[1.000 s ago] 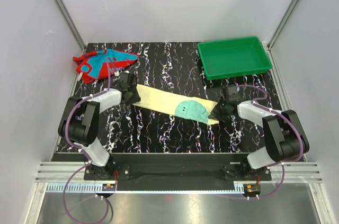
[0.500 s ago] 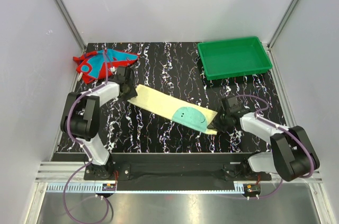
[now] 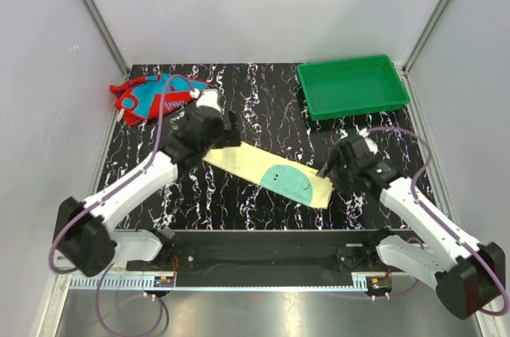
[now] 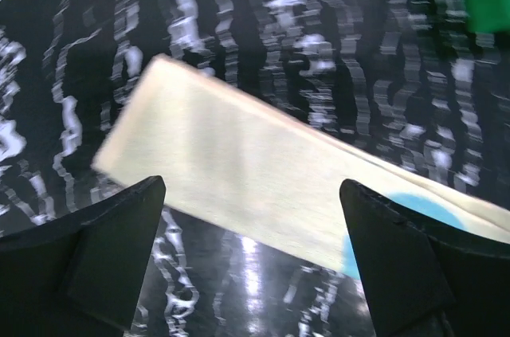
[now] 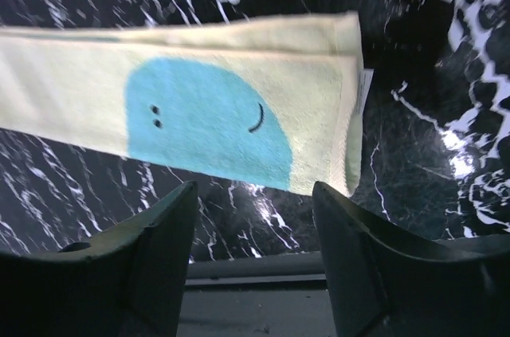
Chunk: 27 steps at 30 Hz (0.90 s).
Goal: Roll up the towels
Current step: Fold the towel
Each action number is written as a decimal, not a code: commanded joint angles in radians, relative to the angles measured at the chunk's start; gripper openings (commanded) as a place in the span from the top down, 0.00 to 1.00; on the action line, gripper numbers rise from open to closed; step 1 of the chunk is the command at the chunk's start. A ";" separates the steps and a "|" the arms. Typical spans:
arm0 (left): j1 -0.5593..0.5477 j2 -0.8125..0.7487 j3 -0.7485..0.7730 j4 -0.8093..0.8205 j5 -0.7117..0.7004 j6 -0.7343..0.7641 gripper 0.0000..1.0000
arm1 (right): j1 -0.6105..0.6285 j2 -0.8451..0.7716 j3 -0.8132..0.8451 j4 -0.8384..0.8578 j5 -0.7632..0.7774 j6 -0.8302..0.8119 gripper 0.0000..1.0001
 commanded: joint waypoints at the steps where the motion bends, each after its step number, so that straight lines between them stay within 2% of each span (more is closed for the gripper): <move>1: -0.173 -0.082 -0.050 0.058 -0.126 0.021 0.01 | 0.006 -0.060 0.126 -0.213 0.269 -0.026 0.32; 2: -0.220 -0.085 -0.055 0.068 -0.141 0.018 0.01 | 0.006 -0.077 0.170 -0.238 0.305 -0.028 0.31; 3: -0.314 -0.071 -0.058 0.077 -0.160 0.023 0.01 | 0.006 -0.082 0.191 -0.261 0.342 -0.026 0.30; 5: -0.408 -0.035 -0.043 0.082 -0.246 0.020 0.01 | 0.006 -0.088 0.258 -0.327 0.438 -0.026 0.29; 7: -0.526 0.051 -0.007 0.088 -0.307 0.025 0.01 | 0.006 -0.085 0.300 -0.381 0.506 -0.025 0.26; 11: -0.662 0.241 0.118 0.040 -0.364 0.005 0.01 | 0.006 -0.088 0.373 -0.425 0.546 -0.034 0.24; 12: -0.708 0.315 0.172 0.039 -0.367 0.011 0.09 | 0.006 -0.094 0.375 -0.432 0.547 -0.035 0.24; 15: -0.789 0.450 0.282 0.023 -0.375 0.032 0.16 | 0.004 -0.120 0.361 -0.441 0.549 -0.032 0.24; 20: -0.860 0.611 0.445 -0.023 -0.393 0.057 0.16 | 0.004 -0.163 0.326 -0.441 0.532 -0.022 0.24; 27: -0.881 0.680 0.474 0.017 -0.326 0.100 0.23 | 0.004 -0.169 0.340 -0.455 0.543 -0.023 0.23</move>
